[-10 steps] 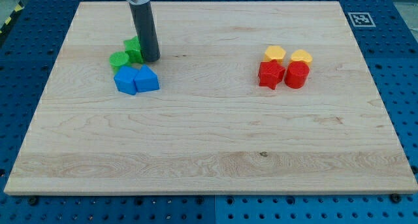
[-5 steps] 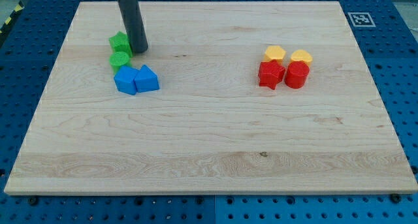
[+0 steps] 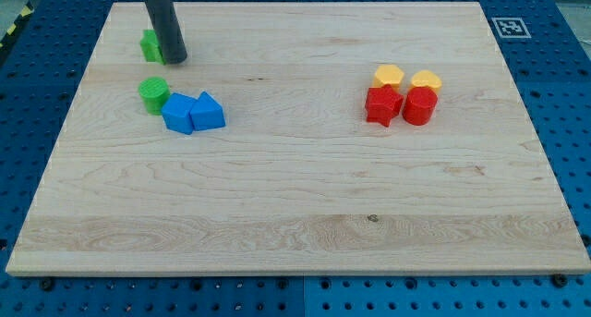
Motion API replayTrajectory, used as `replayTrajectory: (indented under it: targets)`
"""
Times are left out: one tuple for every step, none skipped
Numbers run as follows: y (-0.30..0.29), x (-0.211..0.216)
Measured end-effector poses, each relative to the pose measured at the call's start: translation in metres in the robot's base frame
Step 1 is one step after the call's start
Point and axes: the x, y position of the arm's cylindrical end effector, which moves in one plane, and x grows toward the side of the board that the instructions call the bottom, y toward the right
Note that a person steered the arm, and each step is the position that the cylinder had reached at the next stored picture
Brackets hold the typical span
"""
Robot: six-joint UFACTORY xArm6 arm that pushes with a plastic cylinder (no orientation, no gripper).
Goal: Move the green star to the top left
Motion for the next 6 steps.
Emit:
replayTrajectory:
  targets:
    - [-0.001, 0.013]
    - [-0.003, 0.029]
    - [-0.008, -0.004]
    - [-0.002, -0.035]
    - [-0.002, -0.015]
    - [-0.013, 0.008]
